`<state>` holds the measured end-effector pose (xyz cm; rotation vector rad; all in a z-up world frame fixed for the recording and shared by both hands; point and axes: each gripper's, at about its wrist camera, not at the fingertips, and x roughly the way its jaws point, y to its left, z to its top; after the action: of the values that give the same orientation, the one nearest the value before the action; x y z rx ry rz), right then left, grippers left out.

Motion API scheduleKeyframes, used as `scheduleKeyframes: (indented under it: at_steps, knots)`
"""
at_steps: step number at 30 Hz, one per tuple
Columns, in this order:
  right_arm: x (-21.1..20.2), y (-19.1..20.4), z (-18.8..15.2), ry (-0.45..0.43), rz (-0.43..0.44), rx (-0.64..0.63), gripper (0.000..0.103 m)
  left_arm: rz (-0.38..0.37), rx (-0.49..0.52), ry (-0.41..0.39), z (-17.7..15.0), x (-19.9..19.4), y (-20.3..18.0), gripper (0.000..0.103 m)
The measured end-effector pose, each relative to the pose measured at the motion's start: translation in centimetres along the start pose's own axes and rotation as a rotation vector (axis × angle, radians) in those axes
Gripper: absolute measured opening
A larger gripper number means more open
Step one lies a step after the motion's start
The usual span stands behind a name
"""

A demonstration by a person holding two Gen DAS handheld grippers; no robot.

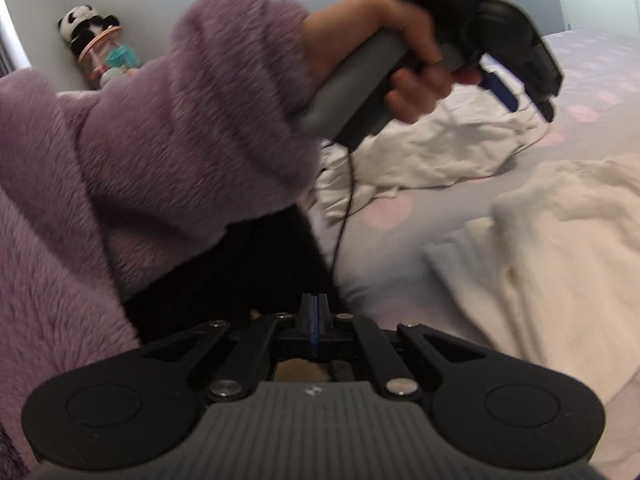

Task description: Fold clothes

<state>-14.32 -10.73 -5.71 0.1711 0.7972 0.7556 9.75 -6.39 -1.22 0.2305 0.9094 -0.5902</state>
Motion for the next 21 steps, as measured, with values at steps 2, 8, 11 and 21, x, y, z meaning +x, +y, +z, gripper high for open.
scheduleKeyframes:
  at_steps: [2,8,11,21]
  knots:
    - [0.1,0.7,-0.2,-0.002,0.006,-0.004,0.002,0.003,-0.018,0.001,-0.2,-0.3,0.6,0.035]
    - [0.0,1.9,-0.4,-0.015,0.047,0.008,0.072,0.003,-0.051,0.010,-0.7,-0.7,1.4,0.035]
    - [-0.1,2.3,-0.8,0.001,0.039,0.018,0.072,0.008,-0.049,0.010,-1.0,-0.9,1.5,0.035]
    - [0.5,2.9,-0.8,0.024,0.031,-0.042,0.009,0.015,-0.051,0.020,-1.1,-0.8,1.6,0.035]
